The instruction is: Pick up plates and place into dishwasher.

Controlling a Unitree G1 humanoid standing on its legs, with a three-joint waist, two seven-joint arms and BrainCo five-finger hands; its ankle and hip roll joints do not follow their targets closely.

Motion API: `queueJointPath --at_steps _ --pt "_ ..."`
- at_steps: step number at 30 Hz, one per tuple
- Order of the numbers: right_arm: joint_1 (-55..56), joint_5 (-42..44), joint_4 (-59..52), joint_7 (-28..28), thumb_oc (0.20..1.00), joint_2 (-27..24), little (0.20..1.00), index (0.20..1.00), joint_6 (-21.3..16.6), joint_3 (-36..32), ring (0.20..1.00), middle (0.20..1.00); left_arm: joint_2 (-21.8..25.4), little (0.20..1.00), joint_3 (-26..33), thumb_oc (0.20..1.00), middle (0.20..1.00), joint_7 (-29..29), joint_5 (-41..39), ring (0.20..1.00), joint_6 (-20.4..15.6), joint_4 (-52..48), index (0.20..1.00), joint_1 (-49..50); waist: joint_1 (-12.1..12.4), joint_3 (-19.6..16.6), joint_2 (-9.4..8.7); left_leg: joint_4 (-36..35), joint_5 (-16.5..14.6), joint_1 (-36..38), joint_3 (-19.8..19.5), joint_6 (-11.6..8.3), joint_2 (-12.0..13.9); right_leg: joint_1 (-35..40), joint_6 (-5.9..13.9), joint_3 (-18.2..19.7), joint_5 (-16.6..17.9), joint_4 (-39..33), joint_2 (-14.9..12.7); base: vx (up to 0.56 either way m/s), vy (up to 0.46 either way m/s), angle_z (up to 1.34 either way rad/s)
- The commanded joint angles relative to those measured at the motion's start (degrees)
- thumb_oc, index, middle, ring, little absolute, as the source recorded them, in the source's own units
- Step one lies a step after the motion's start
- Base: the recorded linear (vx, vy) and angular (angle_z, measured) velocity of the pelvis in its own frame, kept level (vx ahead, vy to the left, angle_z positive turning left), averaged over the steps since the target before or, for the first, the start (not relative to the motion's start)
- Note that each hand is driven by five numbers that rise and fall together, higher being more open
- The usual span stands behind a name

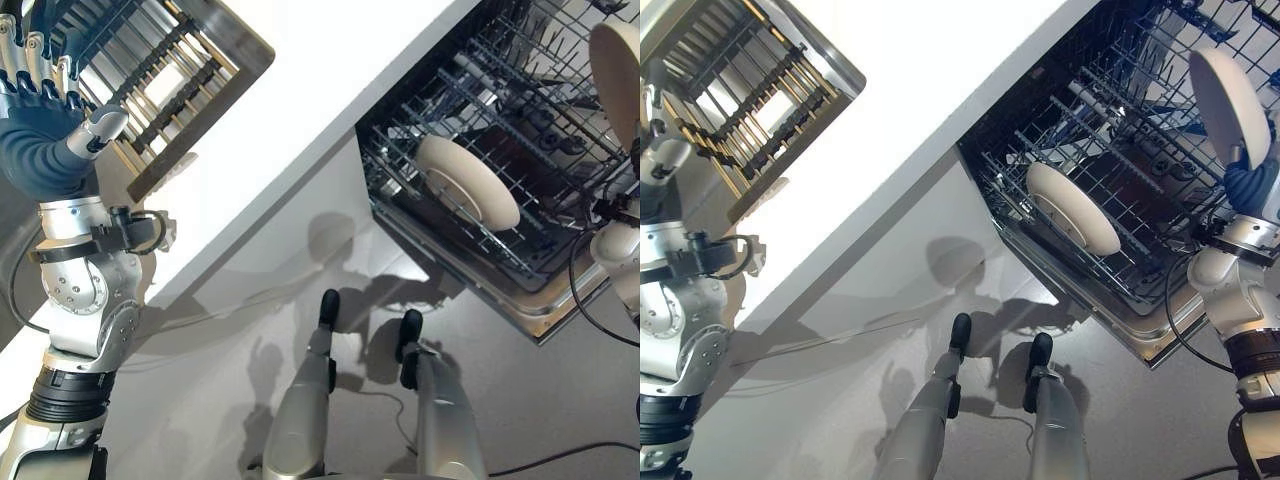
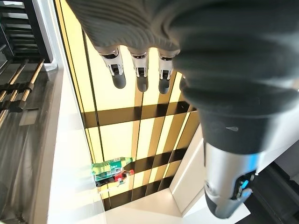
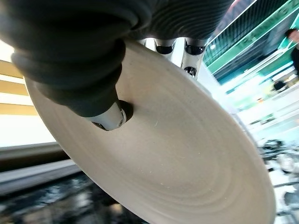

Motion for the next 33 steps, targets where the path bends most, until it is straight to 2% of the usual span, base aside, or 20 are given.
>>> queueJointPath --at_steps 1,4,6,15,22,33 --pt "-6.3 -1.6 -3.1 2.1 0.200 -1.1 0.200 0.200 -4.0 -1.9 0.200 0.200 -5.8 1.000 -5.0 1.000 1.000 -0.7 1.6 1.000 -2.5 8.2 1.000 4.8 -0.7 4.7 -4.81 -1.0 0.2 -0.9 1.2 3.18 -0.9 4.2 5.49 3.7 13.0 -17.2 0.4 0.00 0.000 0.00" --pt "-6.4 -2.6 -4.1 1.4 0.200 -0.6 0.200 0.200 -6.5 -1.9 0.200 0.200 -5.9 1.000 -4.6 1.000 1.000 -0.5 1.3 1.000 -2.7 8.3 1.000 5.0 -0.5 4.7 -4.63 -0.9 0.1 -0.8 1.0 3.25 -0.9 4.4 5.49 3.5 12.9 -17.2 0.4 0.00 0.000 0.00" --pt "-6.1 -4.7 -6.0 1.1 0.200 -0.3 0.200 0.200 -6.7 -2.6 0.200 0.200 -5.7 1.000 -4.4 1.000 1.000 -0.8 1.0 1.000 -2.9 8.3 1.000 5.5 -0.4 4.7 -4.59 -0.7 0.0 -0.7 0.8 3.24 -1.0 4.5 5.46 3.4 12.9 -17.1 0.3 0.01 -0.011 0.04" --pt "-9.4 -12.9 -11.6 4.9 0.200 -0.2 0.200 0.200 -3.5 -0.8 0.200 0.200 -6.4 1.000 -4.8 1.000 1.000 -1.1 1.8 1.000 -2.3 8.2 1.000 4.7 -0.2 4.7 -4.97 -0.4 0.1 -1.4 0.8 3.22 -1.3 4.0 5.55 3.1 12.9 -16.9 0.3 0.00 -0.001 0.01" --pt "-9.2 -11.6 -8.2 4.7 0.200 -0.6 0.200 0.200 -2.1 1.8 0.200 0.200 -6.2 1.000 -5.2 1.000 1.000 -0.9 1.6 1.000 -3.1 8.4 1.000 4.9 -0.1 4.7 -4.92 -1.3 0.7 -2.5 1.1 3.33 -1.4 2.6 5.70 2.9 13.5 -17.4 0.0 0.00 0.009 0.00" --pt "-7.7 -2.3 -1.8 11.5 0.200 0.5 0.200 0.200 -1.7 3.8 0.200 0.200 -6.3 1.000 -6.3 1.000 1.000 -1.1 2.2 1.000 -4.1 8.7 1.000 4.5 -0.2 4.7 -5.14 -3.4 1.5 -3.2 2.0 3.35 -1.6 0.8 6.18 3.2 14.6 -18.2 -0.4 -0.01 0.007 0.02"
